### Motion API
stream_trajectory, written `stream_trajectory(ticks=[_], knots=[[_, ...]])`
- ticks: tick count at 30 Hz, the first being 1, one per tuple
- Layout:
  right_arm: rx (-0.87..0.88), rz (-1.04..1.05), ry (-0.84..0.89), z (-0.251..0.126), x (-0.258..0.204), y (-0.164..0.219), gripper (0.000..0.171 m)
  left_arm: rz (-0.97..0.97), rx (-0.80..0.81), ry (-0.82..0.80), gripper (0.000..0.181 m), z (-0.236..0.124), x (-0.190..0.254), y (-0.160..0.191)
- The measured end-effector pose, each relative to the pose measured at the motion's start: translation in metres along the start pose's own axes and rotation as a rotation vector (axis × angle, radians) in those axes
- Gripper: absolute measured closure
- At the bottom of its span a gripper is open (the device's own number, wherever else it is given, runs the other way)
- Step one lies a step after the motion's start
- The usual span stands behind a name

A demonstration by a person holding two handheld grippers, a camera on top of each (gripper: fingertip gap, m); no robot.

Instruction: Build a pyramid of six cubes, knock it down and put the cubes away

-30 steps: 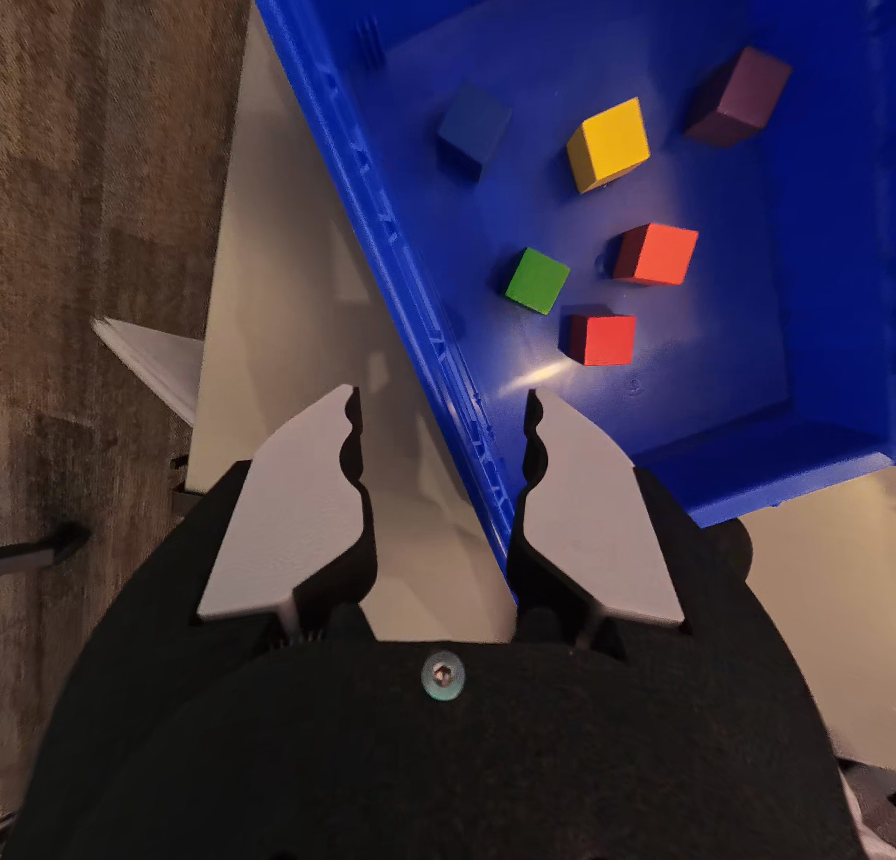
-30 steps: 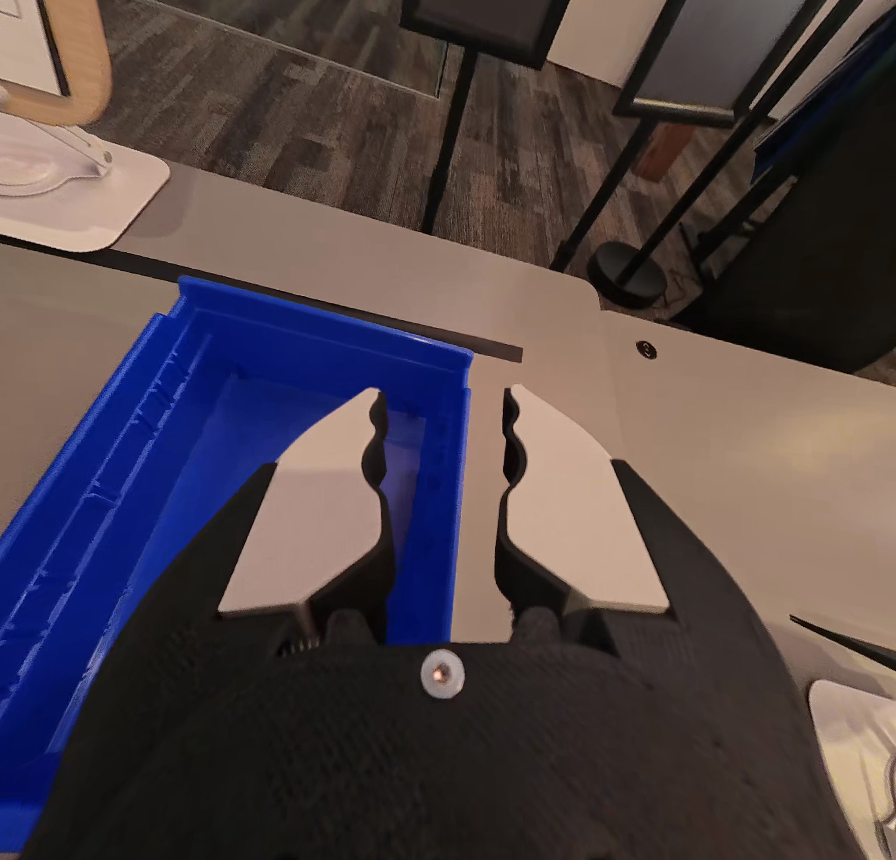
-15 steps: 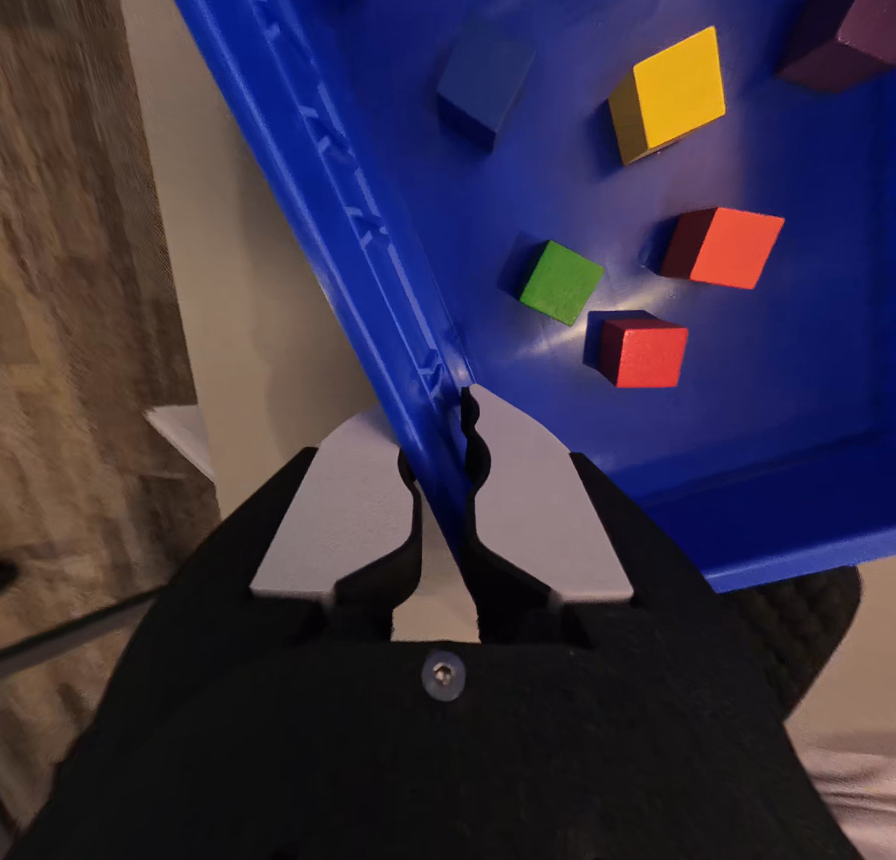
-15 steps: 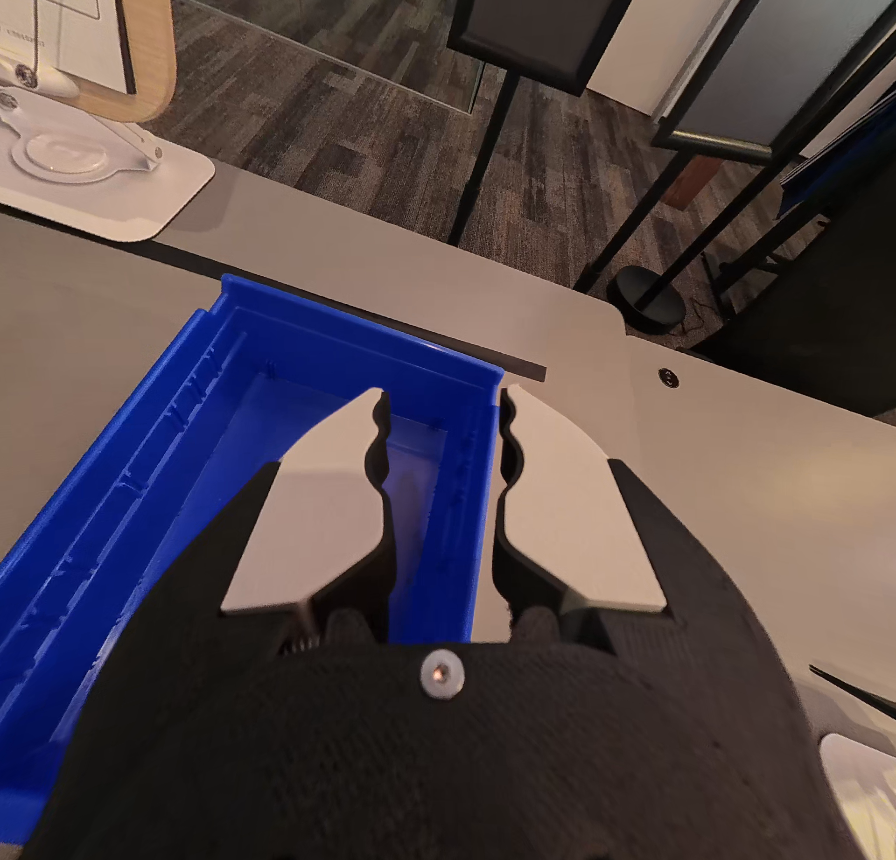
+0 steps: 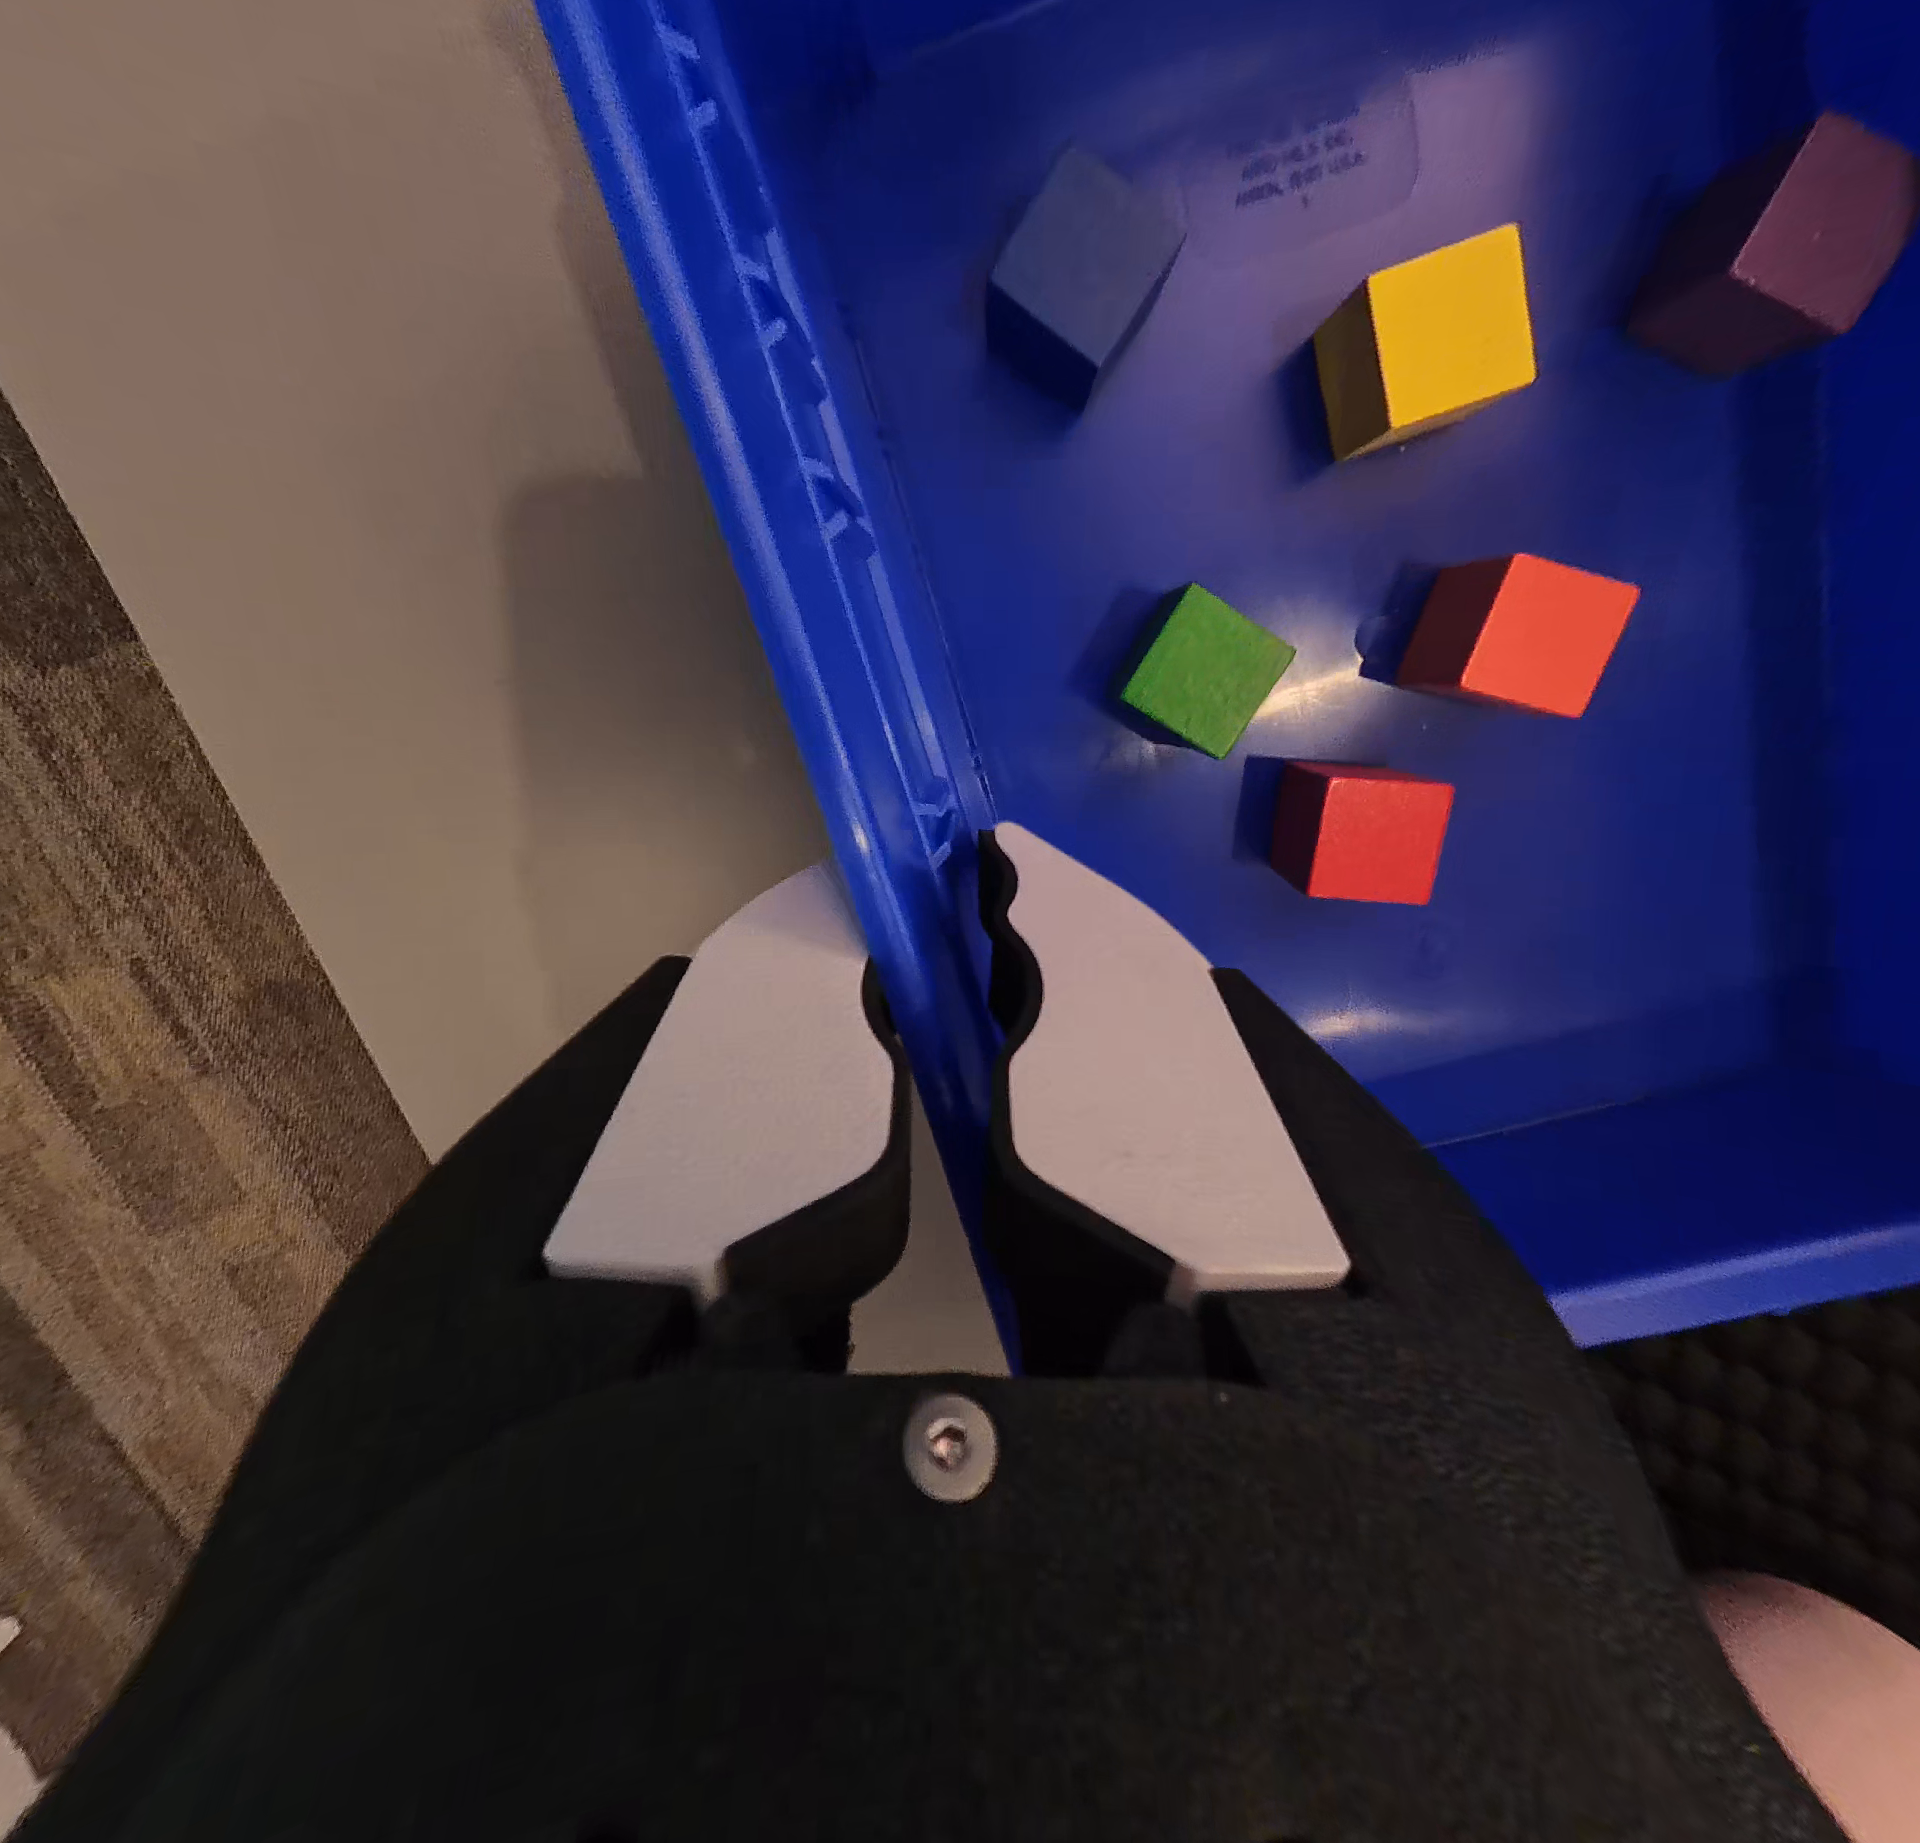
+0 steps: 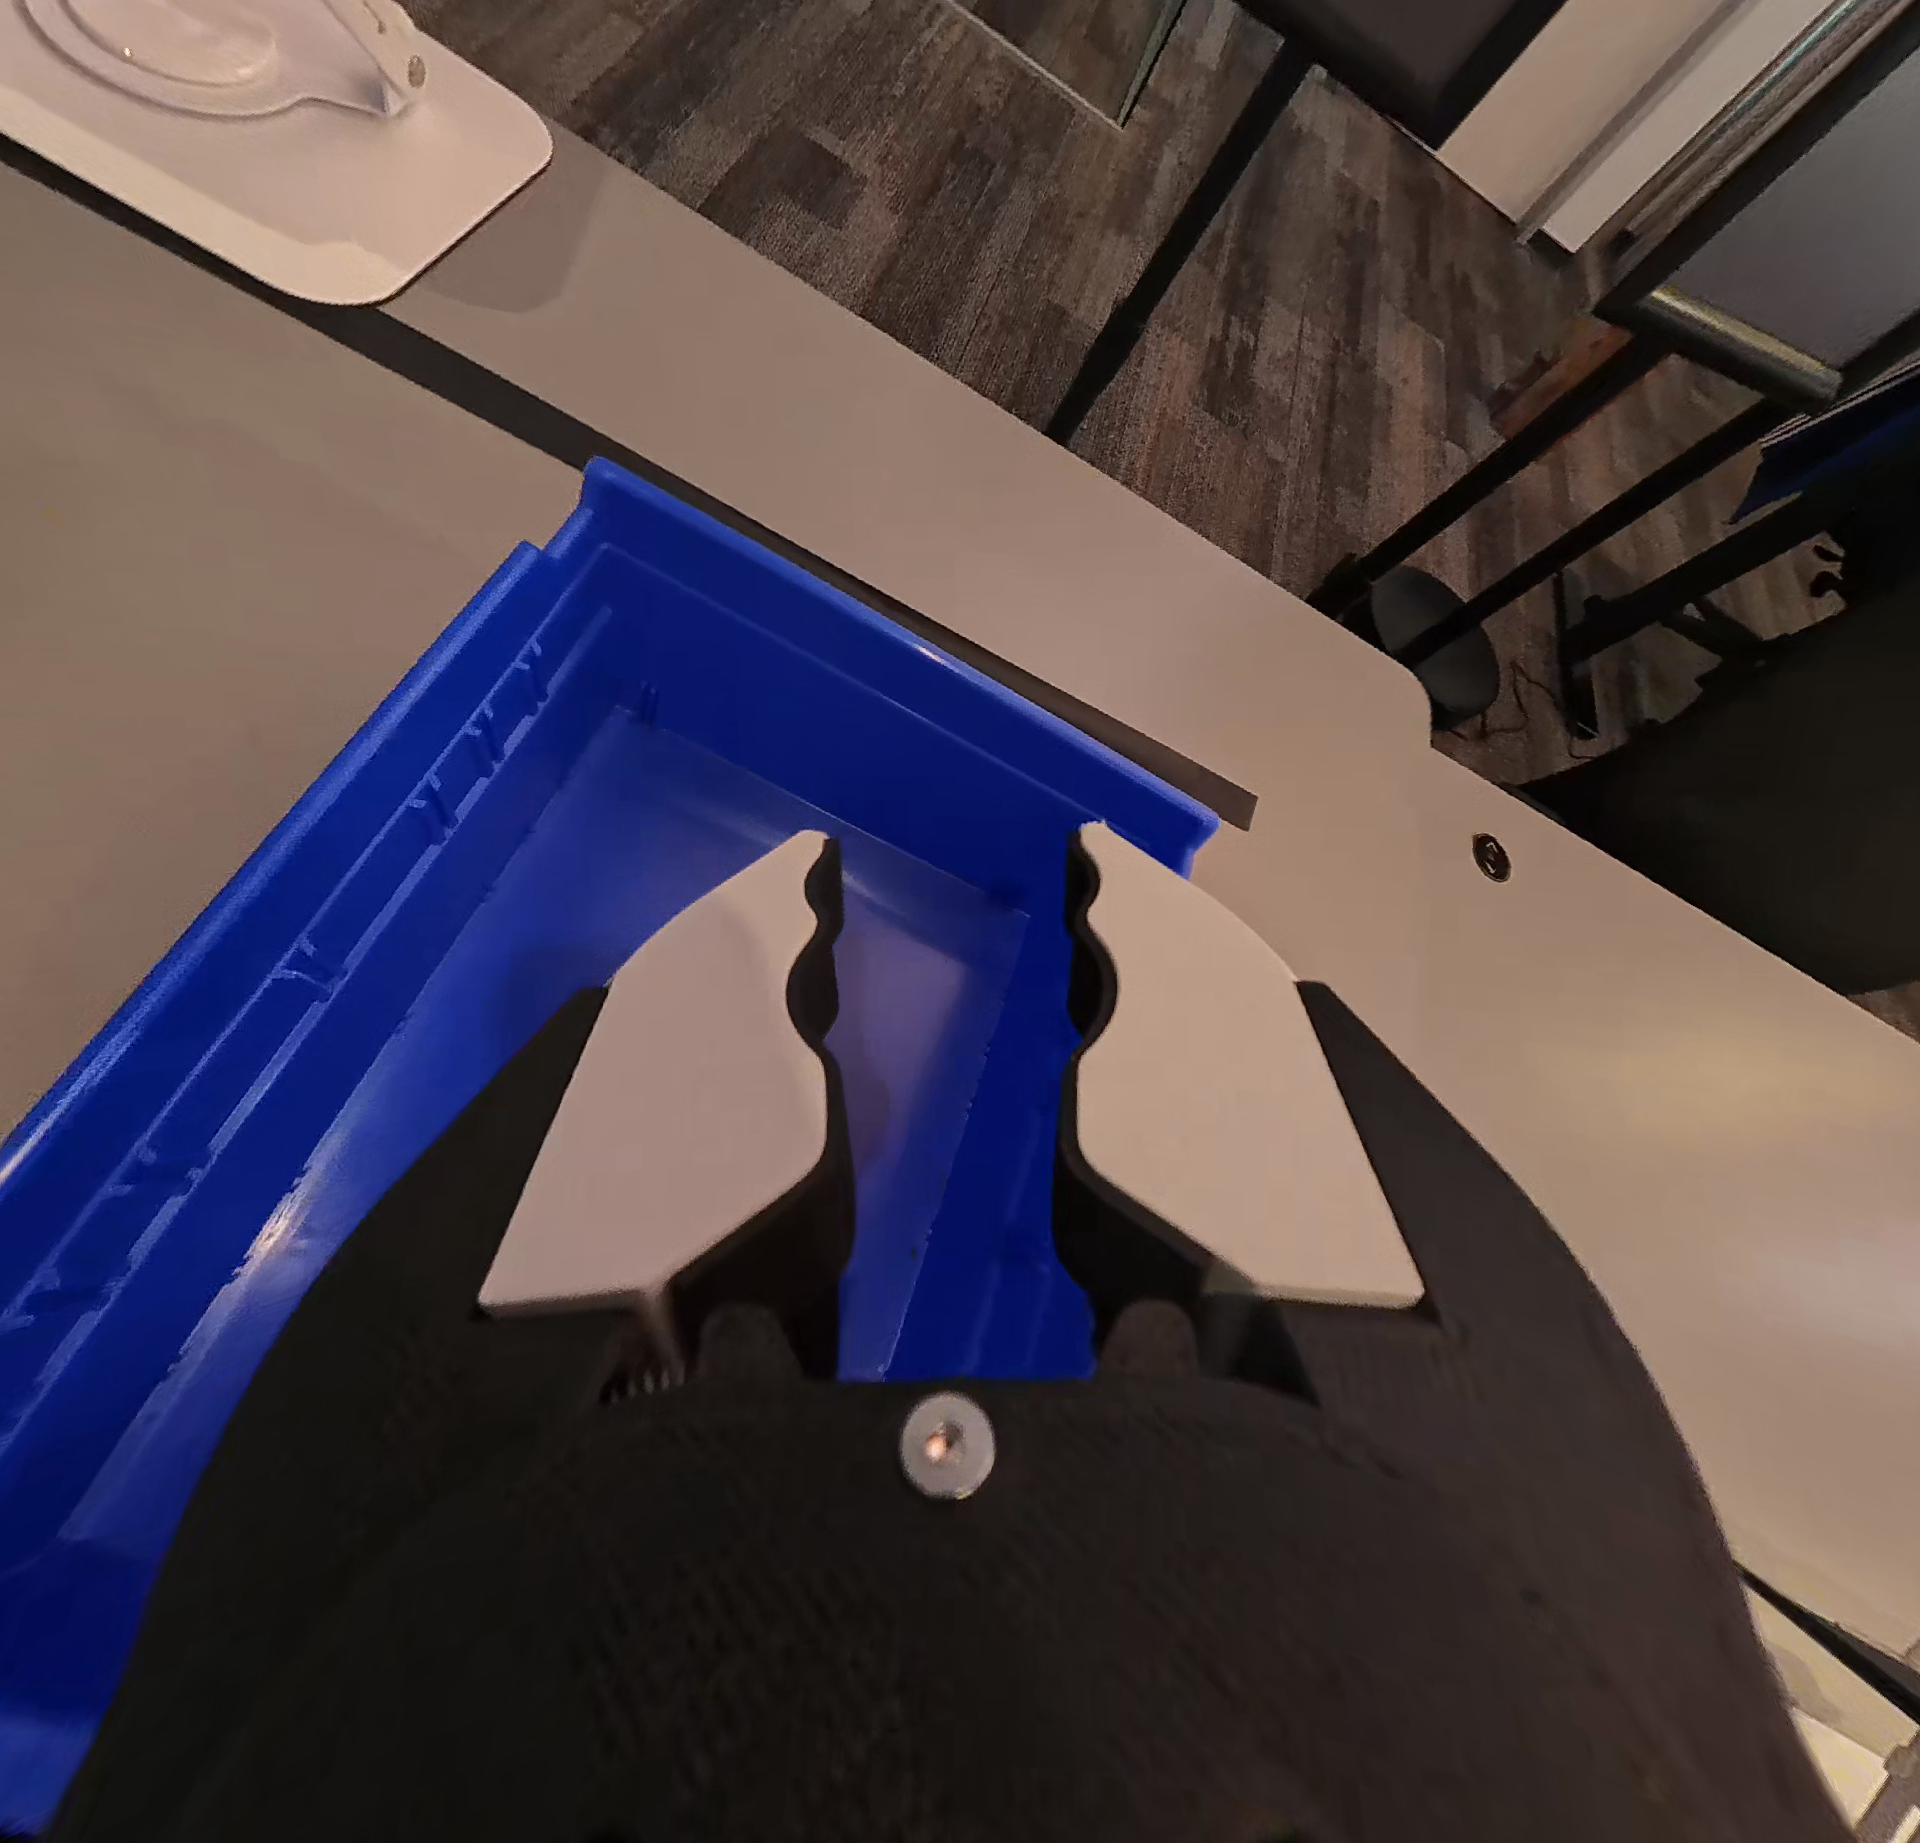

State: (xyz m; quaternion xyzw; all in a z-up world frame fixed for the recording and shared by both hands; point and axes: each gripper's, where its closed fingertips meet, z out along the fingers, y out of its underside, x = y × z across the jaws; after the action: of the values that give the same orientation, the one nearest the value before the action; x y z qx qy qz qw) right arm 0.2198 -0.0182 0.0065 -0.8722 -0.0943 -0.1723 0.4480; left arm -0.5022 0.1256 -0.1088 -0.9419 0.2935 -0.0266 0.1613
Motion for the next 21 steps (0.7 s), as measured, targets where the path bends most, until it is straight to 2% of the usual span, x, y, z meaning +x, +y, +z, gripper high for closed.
stream_trajectory(ticks=[4,6,9,13,15,17,21], knots=[[0.022,-0.033,0.017,0.000,-0.004,-0.007,0.127,-0.019,0.035,-0.034,0.169,-0.002,-0.002,-0.002],[0.073,-0.049,0.049,-0.005,-0.004,-0.019,0.122,-0.026,0.132,-0.103,0.157,-0.017,-0.010,-0.015],[0.212,-0.084,0.125,-0.023,-0.006,-0.048,0.119,-0.027,0.389,-0.196,0.154,-0.074,-0.013,-0.043],[0.443,-0.095,0.205,-0.053,-0.024,-0.091,0.119,0.076,0.844,-0.229,0.134,-0.171,0.025,-0.079],[0.486,-0.082,0.220,-0.056,-0.036,-0.101,0.110,0.129,1.012,-0.246,0.119,-0.205,0.047,-0.087],[0.476,-0.079,0.226,-0.050,-0.049,-0.104,0.103,0.157,1.128,-0.278,0.119,-0.226,0.062,-0.093],[0.456,-0.108,0.255,-0.039,-0.070,-0.105,0.099,0.110,1.231,-0.327,0.119,-0.240,0.069,-0.105]])
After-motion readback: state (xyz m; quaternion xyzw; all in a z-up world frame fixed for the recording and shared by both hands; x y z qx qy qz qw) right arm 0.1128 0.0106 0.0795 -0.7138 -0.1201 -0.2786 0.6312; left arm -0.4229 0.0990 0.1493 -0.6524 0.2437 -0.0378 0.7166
